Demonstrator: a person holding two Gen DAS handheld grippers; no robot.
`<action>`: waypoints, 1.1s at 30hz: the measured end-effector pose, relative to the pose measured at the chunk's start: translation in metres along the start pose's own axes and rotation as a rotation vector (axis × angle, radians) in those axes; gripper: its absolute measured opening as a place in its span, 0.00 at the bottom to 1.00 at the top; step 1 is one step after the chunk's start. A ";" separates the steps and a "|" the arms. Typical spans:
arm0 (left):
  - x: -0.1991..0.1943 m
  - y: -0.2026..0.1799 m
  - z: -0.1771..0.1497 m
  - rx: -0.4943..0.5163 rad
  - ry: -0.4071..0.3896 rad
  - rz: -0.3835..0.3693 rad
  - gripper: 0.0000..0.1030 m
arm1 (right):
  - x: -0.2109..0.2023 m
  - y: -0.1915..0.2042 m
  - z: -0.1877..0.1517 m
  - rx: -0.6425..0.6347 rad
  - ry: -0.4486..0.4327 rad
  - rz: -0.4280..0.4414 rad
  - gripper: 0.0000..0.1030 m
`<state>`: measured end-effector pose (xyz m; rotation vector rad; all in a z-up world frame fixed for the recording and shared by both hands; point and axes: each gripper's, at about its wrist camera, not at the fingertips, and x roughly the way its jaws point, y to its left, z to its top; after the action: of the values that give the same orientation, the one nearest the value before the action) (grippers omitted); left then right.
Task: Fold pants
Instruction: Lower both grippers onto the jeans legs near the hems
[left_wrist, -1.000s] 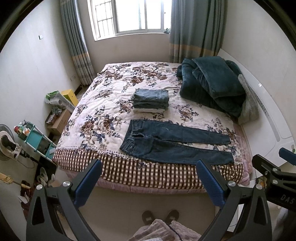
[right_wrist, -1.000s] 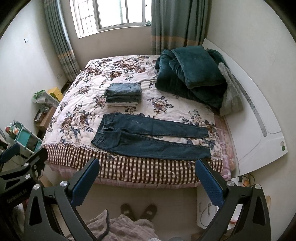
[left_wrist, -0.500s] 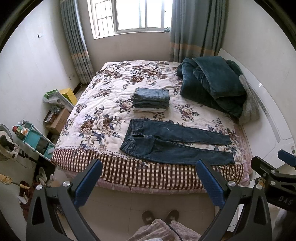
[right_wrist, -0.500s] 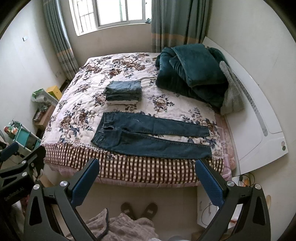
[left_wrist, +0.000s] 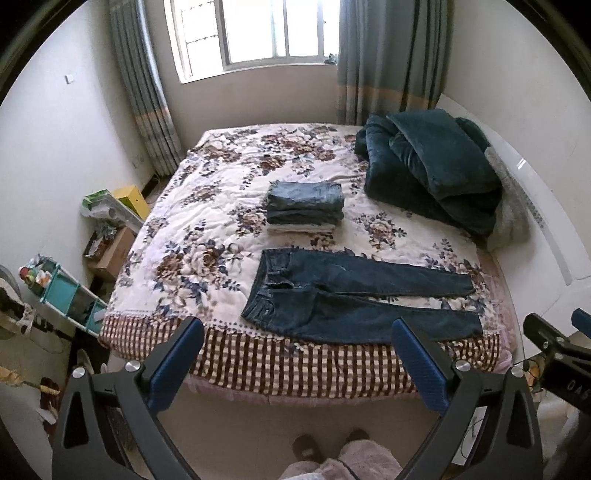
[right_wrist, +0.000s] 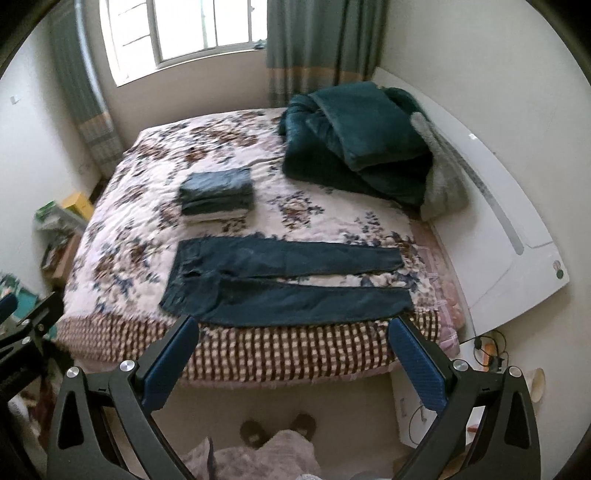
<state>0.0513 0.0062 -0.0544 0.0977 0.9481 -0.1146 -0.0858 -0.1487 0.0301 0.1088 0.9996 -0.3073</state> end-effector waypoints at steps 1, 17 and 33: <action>0.012 -0.001 0.006 0.003 0.015 -0.002 1.00 | 0.011 -0.002 0.006 0.011 0.007 -0.007 1.00; 0.233 -0.082 0.093 -0.018 0.216 0.118 1.00 | 0.303 -0.062 0.138 0.053 0.211 0.053 1.00; 0.603 -0.212 0.074 0.330 0.492 0.103 1.00 | 0.732 -0.101 0.136 -0.258 0.490 -0.057 0.96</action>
<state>0.4295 -0.2469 -0.5091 0.4964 1.4062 -0.1548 0.3613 -0.4252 -0.5071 -0.0843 1.5216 -0.2039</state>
